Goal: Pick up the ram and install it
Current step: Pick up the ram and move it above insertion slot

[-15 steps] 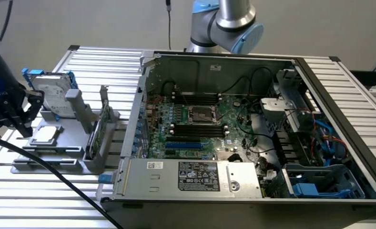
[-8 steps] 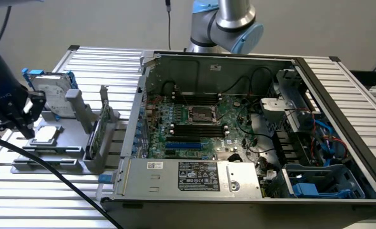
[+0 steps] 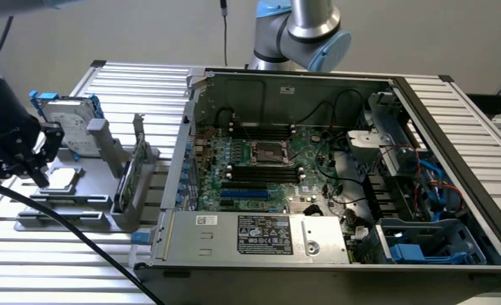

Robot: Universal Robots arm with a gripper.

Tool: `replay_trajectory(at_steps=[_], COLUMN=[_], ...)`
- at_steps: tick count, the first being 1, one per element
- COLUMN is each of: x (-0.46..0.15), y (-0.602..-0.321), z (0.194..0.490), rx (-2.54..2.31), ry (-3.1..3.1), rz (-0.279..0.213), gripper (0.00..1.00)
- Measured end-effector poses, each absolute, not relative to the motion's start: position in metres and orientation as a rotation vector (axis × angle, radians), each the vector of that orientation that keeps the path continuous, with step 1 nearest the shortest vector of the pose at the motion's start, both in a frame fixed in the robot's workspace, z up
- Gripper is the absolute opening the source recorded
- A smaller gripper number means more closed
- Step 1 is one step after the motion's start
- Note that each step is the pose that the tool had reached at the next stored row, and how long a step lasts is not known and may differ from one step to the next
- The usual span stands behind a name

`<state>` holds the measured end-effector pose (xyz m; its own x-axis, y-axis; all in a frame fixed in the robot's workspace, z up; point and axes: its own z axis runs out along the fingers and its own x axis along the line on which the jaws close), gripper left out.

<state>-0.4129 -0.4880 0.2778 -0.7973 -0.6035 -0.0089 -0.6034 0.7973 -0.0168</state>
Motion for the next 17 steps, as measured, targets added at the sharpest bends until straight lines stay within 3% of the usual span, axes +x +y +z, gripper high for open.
replay_trajectory(at_steps=[17], x=[-0.413], y=[-0.488], z=[0.263], rx=[-1.438], ry=[2.775], rz=[-0.016], gripper=[0.11])
